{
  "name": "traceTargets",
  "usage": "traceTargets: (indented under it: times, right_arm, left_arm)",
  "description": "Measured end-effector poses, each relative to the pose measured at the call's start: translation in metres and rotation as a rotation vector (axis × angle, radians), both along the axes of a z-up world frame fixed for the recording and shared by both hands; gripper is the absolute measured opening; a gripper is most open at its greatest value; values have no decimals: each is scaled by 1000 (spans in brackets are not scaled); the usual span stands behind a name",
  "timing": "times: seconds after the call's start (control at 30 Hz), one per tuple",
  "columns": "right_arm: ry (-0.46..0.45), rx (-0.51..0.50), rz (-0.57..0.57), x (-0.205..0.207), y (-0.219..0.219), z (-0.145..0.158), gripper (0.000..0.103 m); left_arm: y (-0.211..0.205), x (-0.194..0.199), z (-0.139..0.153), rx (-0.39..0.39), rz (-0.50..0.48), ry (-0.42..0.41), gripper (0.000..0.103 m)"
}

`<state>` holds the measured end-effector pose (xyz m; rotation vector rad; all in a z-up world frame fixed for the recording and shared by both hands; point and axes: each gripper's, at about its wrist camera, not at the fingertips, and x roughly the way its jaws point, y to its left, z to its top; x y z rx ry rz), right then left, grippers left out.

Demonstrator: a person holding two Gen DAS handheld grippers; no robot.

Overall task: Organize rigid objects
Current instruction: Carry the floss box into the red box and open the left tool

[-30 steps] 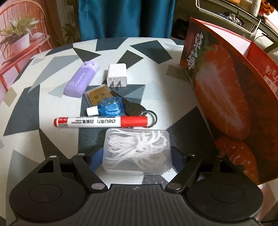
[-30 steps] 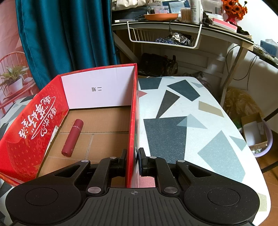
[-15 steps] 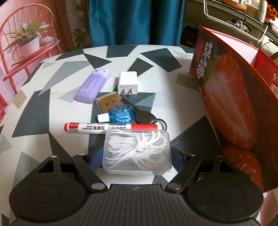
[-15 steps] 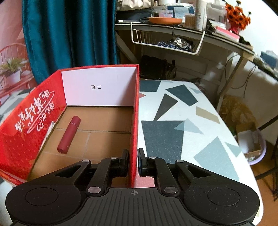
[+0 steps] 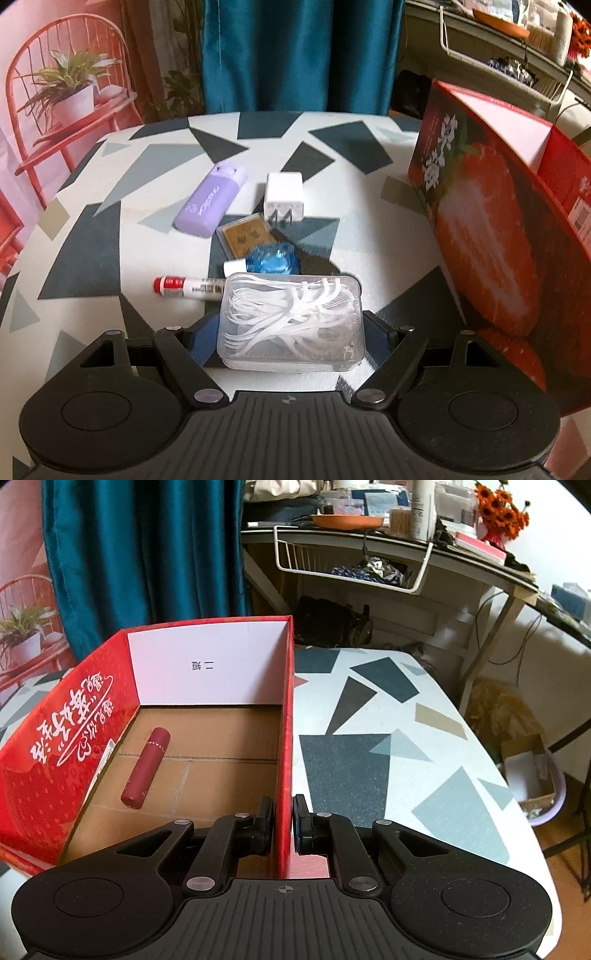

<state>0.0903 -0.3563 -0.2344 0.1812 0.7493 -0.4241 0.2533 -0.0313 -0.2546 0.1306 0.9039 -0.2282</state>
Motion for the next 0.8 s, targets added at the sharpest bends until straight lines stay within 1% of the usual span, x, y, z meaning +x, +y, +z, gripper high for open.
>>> traceTargets:
  times: [0.13, 0.43, 0.57, 0.8]
  right_arm:
    - [-1, 3, -1, 0, -1, -1, 10]
    - [-4, 7, -4, 0, -2, -1, 10]
    - [-4, 7, -3, 0, -1, -1, 10]
    - [-4, 10, -3, 0, -2, -1, 10]
  left_arm:
    - [-3, 0, 13, -8, -19, -45, 81]
    - [-17, -1, 44, -39, -88, -114, 81]
    - [-30, 1, 58, -61, -126, -140, 81]
    - [-63, 11, 80, -54, -213, -221, 81]
